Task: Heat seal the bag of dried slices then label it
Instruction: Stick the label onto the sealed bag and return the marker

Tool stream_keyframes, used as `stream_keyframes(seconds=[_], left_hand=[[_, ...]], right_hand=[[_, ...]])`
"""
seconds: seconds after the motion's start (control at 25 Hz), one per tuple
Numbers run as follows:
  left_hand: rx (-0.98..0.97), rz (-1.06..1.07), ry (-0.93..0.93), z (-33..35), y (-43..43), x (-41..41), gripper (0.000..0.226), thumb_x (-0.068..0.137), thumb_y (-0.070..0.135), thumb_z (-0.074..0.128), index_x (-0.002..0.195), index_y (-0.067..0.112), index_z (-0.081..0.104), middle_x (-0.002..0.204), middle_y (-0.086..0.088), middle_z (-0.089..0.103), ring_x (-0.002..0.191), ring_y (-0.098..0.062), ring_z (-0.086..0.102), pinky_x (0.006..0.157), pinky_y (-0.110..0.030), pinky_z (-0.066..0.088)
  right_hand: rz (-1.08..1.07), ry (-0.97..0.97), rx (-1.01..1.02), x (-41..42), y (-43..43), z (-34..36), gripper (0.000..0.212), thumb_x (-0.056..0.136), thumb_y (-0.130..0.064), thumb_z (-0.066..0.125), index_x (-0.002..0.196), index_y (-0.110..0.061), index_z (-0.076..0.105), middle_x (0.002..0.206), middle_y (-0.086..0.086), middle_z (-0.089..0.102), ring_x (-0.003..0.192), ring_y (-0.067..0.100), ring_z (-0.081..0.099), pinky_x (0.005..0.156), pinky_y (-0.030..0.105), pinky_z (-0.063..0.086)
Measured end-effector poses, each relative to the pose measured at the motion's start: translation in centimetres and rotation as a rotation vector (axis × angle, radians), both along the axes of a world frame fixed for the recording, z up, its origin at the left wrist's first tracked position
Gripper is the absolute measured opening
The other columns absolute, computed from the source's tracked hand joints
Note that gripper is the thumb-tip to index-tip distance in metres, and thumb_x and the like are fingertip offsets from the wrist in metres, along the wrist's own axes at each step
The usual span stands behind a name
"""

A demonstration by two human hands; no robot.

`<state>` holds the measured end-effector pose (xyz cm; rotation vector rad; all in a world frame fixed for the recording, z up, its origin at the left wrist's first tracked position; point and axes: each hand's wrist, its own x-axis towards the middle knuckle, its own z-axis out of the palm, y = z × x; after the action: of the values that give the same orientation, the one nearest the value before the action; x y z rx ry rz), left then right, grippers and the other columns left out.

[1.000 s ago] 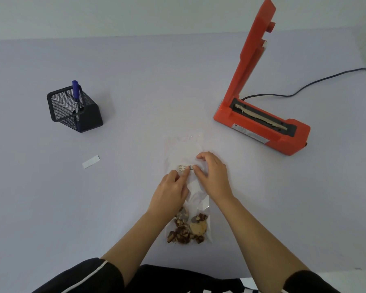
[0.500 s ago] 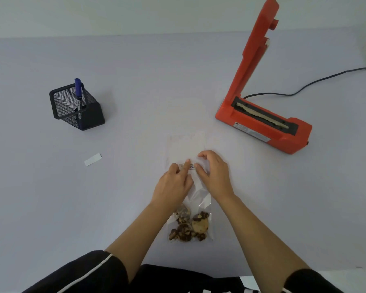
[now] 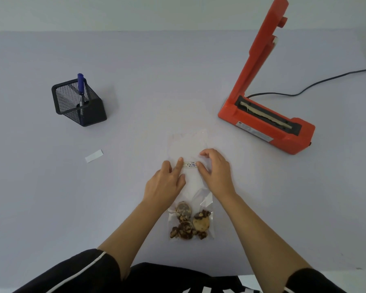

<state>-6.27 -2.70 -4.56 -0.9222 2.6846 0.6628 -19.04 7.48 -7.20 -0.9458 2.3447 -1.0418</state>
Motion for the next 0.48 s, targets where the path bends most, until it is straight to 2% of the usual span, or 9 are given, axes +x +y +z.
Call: stream_keyframes(seconds=[0.16, 0.24, 0.36, 0.4, 0.48], left_hand=[[-0.02, -0.018, 0.004, -0.1, -0.6, 0.2, 0.053, 0.098, 0.043, 0.035, 0.146, 0.022, 0.028, 0.106, -0.008, 0.044, 0.084, -0.024, 0.056, 0.062, -0.033, 0.045], [-0.036, -0.002, 0.149, -0.1, -0.5, 0.2, 0.05, 0.096, 0.037, 0.045, 0.142, 0.017, 0.038, 0.095, -0.01, 0.049, 0.071, -0.023, 0.054, 0.057, -0.031, 0.044], [0.075, 0.219, 0.381, -0.1, -0.2, -0.5, 0.03, 0.093, 0.025, 0.055, 0.116, 0.007, 0.061, 0.078, -0.007, 0.056, 0.062, -0.021, 0.053, 0.058, -0.028, 0.043], [0.132, 0.324, 0.375, -0.1, -0.1, -0.9, 0.023, 0.093, 0.027, 0.055, 0.102, 0.006, 0.063, 0.074, -0.004, 0.056, 0.063, -0.021, 0.055, 0.06, -0.028, 0.042], [0.153, 0.443, 0.265, -0.4, 0.1, -1.7, 0.03, 0.092, 0.035, 0.054, 0.082, 0.007, 0.056, 0.069, -0.002, 0.056, 0.063, -0.021, 0.053, 0.06, -0.03, 0.04]], right_hand=[[-0.002, -0.003, 0.009, 0.0, 0.0, -0.1, 0.022, 0.086, -0.018, 0.064, 0.105, -0.013, 0.055, 0.105, -0.002, 0.061, 0.099, 0.013, 0.056, 0.091, 0.042, 0.049], [-0.008, -0.004, 0.001, 0.0, 0.0, -0.1, 0.021, 0.086, -0.018, 0.062, 0.105, -0.012, 0.055, 0.104, -0.001, 0.061, 0.098, 0.014, 0.057, 0.09, 0.042, 0.049], [-0.029, -0.02, -0.026, 0.1, -0.1, 0.2, 0.018, 0.091, -0.022, 0.058, 0.104, -0.011, 0.056, 0.102, 0.0, 0.062, 0.096, 0.014, 0.058, 0.088, 0.043, 0.05], [-0.04, -0.024, -0.025, 0.2, -0.2, 0.2, 0.019, 0.091, -0.025, 0.057, 0.104, -0.011, 0.056, 0.101, -0.001, 0.062, 0.096, 0.014, 0.058, 0.088, 0.042, 0.049], [-0.063, -0.012, 0.017, 0.4, -0.4, 0.1, 0.023, 0.089, -0.031, 0.059, 0.105, -0.014, 0.055, 0.104, -0.003, 0.061, 0.099, 0.014, 0.056, 0.091, 0.037, 0.044]])
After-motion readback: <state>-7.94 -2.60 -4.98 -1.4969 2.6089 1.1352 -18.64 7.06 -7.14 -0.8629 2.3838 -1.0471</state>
